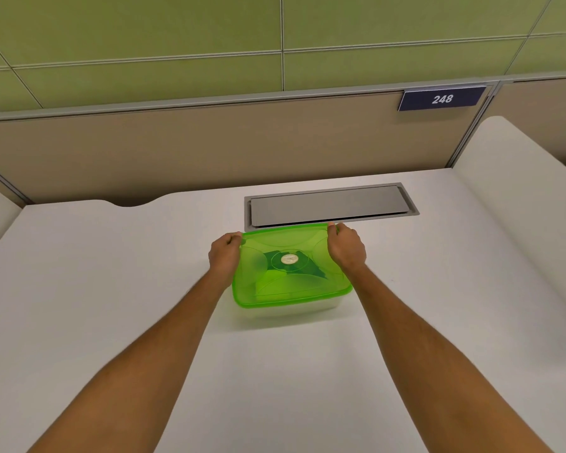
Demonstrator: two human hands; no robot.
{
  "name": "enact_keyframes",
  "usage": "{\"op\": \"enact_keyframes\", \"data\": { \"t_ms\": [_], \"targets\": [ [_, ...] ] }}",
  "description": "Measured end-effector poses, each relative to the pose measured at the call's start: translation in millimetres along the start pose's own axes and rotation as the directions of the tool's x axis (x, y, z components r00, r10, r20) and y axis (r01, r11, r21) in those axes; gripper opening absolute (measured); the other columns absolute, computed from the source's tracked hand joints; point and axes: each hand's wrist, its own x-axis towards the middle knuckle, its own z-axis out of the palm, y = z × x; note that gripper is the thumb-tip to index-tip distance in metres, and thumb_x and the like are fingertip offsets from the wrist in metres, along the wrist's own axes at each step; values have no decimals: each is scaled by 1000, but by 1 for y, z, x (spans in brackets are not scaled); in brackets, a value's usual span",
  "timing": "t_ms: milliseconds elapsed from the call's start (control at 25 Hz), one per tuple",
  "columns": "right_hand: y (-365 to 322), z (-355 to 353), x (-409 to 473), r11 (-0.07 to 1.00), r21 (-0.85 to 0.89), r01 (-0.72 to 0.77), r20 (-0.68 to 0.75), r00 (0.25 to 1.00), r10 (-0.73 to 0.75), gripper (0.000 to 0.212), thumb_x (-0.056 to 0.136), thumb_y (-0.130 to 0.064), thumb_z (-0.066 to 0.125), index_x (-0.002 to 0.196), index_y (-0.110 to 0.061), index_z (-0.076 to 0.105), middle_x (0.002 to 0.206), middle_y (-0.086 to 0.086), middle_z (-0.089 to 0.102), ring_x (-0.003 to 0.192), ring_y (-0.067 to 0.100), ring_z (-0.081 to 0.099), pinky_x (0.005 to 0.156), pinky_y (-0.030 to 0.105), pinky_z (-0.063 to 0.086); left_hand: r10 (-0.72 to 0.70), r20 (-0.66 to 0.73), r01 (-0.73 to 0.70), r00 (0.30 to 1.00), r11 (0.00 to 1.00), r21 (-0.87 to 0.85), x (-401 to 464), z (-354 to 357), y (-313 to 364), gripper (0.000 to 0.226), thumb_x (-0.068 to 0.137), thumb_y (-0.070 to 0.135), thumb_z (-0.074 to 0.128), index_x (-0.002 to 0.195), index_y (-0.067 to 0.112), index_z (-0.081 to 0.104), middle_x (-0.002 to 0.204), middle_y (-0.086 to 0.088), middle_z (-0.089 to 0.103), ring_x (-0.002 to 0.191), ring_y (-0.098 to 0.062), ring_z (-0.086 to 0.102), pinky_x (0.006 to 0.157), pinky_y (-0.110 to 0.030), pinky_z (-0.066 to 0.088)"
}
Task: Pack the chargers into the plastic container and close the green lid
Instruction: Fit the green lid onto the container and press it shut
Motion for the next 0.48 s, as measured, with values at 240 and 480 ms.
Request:
{"op": "enact_keyframes", "data": {
  "t_ms": [240, 480],
  "targets": [
    [0, 2, 3, 1000, 19, 4, -4, 1000, -4, 55, 100, -46, 24, 107, -6, 62, 111, 19, 65, 102, 36, 59, 83, 40, 44, 22, -116, -15, 993, 998, 66, 6, 6, -1, 22, 89, 23, 59, 101, 10, 72, 100, -6, 70, 86, -18, 55, 77, -22, 38],
    [1, 3, 6, 999, 44, -30, 21, 999, 29, 56, 99, -51, 25, 96, -8, 62, 105, 17, 66, 98, 36, 60, 82, 40, 45, 94, -123, -81, 988, 991, 102, 4, 11, -3, 24, 91, 15, 53, 107, 8, 69, 108, -15, 69, 100, -33, 61, 88, -36, 49]
  ]
}}
